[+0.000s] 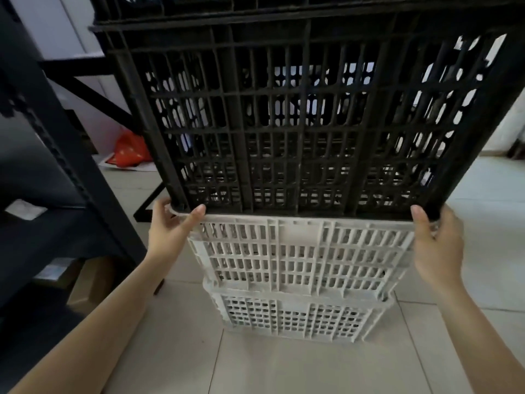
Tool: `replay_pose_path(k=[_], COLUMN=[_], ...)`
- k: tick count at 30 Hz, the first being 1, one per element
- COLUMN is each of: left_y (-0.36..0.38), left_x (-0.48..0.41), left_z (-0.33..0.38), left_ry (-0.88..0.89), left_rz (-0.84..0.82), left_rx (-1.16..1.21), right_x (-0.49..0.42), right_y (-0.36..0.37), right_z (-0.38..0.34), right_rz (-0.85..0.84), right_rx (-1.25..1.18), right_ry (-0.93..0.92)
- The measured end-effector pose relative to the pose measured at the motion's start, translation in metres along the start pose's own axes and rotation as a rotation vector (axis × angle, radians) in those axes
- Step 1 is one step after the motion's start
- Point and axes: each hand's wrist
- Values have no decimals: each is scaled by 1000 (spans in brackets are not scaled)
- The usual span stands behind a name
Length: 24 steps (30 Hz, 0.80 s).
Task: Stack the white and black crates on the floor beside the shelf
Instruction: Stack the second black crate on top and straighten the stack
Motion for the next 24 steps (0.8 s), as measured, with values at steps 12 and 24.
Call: replay_pose_path(k=[12,24], left_y=[-2,-7], left_x=[42,29], left_z=[-140,-210], left_ry=[-299,-199], left_rz=[-328,-264], left_rx=[-396,-475], right_x=[72,91], right_y=[14,68], right_z=[106,183], right_rz=[-491,-460], right_rx=[-237,202], right_ry=[365,141])
Point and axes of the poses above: each hand's wrist, its own x-axis away from the middle knuckle, its own y-axis out of the palm, z = x × y, and after that the axes turned 8 degrees about x, right-handed
